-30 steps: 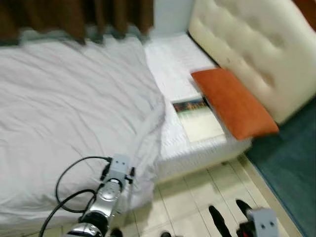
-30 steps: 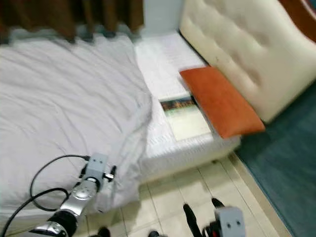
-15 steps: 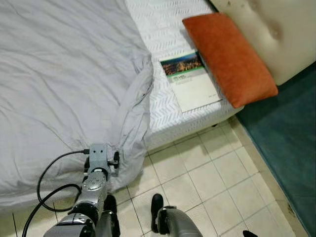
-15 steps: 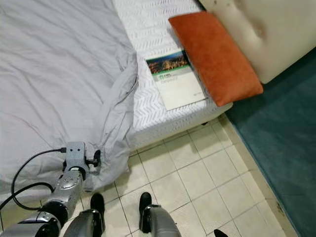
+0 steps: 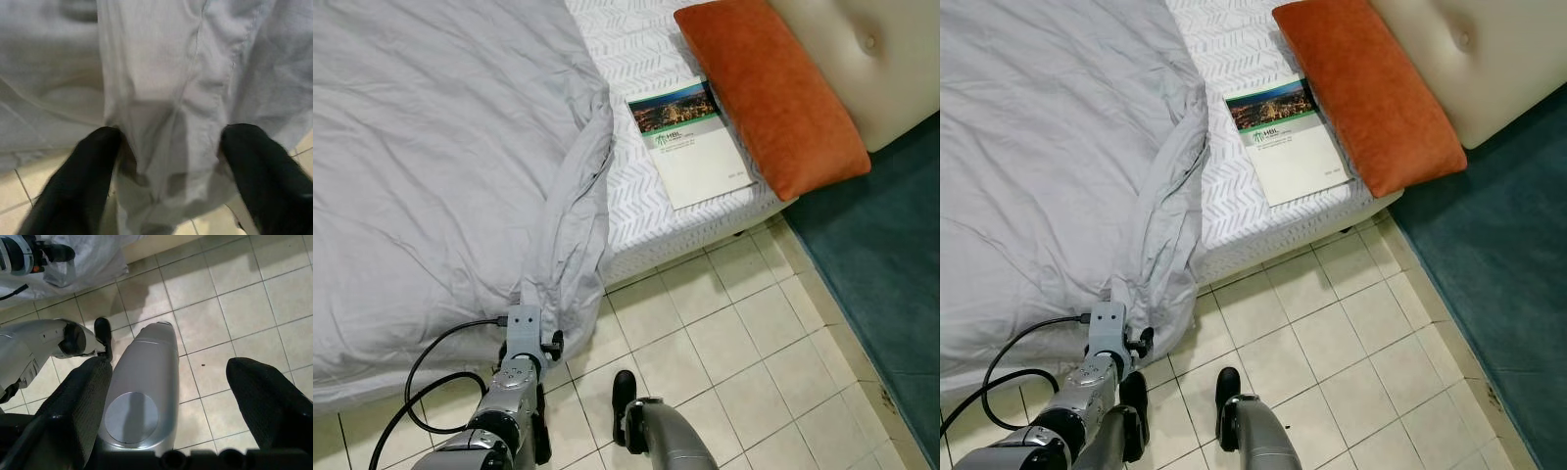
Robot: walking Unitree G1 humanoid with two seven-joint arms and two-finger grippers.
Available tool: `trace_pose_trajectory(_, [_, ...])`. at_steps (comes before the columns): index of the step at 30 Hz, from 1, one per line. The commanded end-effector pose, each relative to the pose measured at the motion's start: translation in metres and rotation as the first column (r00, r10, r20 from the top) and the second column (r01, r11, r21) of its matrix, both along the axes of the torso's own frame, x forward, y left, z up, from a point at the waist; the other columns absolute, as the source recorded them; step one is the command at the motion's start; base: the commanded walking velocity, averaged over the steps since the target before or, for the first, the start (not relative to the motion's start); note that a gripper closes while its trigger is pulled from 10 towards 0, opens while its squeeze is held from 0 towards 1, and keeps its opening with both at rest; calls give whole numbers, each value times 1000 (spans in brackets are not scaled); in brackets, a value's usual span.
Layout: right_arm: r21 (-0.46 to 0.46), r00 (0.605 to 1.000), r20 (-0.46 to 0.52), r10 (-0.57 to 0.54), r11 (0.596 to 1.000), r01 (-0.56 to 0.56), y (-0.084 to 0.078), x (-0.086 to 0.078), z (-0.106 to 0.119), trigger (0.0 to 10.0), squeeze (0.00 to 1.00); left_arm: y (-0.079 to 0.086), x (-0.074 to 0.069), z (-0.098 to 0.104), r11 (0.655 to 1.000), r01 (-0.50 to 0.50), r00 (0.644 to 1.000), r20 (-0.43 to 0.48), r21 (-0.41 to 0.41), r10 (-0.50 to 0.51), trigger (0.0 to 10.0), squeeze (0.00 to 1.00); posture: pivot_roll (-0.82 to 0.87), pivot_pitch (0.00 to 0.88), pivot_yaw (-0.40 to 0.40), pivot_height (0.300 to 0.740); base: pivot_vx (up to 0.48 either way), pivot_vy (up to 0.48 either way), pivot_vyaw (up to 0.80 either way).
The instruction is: Clean up the room
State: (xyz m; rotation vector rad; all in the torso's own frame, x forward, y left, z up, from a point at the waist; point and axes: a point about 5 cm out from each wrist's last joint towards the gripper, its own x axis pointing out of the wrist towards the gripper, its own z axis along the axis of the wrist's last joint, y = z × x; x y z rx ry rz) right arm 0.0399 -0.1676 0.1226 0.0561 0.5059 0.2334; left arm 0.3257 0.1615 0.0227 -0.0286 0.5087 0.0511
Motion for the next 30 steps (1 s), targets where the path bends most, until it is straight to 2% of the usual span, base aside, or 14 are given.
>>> trace_pose_trajectory(1, [-11, 999, -39, -7, 1000, 6, -1, -7, -1, 10000, 0, -5, -16, -20, 1000, -2, 996, -93, -31, -1, 0, 0, -456, 721, -212, 740, 0, 0, 0])
trace_pose_trajectory(7, [-16, 999, -35, -14, 1000, 13, -2, -6, 0, 10000, 0, -4, -12, -15, 1000, 1, 997, -83, -15, -2, 0, 0, -460, 714, -206, 740, 0, 0, 0])
trace_pose_trajectory(21, [-28, 998, -50, -24, 999, 22, -4, -12, -1, 10000, 0, -3, -10, -12, 999, 1, 998, -58, -37, -3, 0, 0, -453, 716, -202, 740, 0, 0, 0])
trace_pose_trajectory(22, [-14, 999, -30, -27, 1000, 26, -1, -4, -8, 10000, 0, -2, -7, -8, 999, 41, 999, -21, -6, -41, 0, 0, -369, 663, -135, 740, 0, 0, 0])
trace_pose_trajectory(24, [-5, 999, -17, -27, 1000, 27, 1, 1, -12, 10000, 0, -2, -5, -5, 998, 64, 998, 1, 12, -64, 0, 0, -369, 663, -135, 740, 0, 0, 0])
trace_pose_trajectory(25, [2, 999, -10, -31, 1000, 31, 2, 8, -25, 10000, 0, -1, -5, -5, 994, 96, 995, 9, 51, -96, 0, 0, -316, 595, -100, 740, 0, 0, 0])
trace_pose_trajectory(27, [2, 999, -10, -31, 1000, 31, 2, 8, -25, 10000, 0, -1, -5, -5, 994, 96, 995, 9, 51, -96, 0, 0, -316, 595, -100, 740, 0, 0, 0])
trace_pose_trajectory(28, [10, 999, -3, -34, 999, 34, 3, 15, -32, 10000, 0, 2, -3, -2, 993, 97, 995, 19, 62, -98, 0, 0, -302, 578, -92, 740, 0, 0, 0])
trace_pose_trajectory(29, [14, 999, 7, -32, 999, 31, 4, 24, -40, 10000, 0, 1, 0, 2, 992, 106, 994, 28, 67, -108, 7176, 0, -271, 524, -65, 740, 0, 0, 0])
trace_pose_trajectory(30, [20, 999, 20, -28, 999, 27, 5, 31, -42, 10000, 0, 0, 4, 7, 989, 122, 991, 42, 80, -126, 10000, 0, -271, 524, -65, 740, 0, 0, 0])
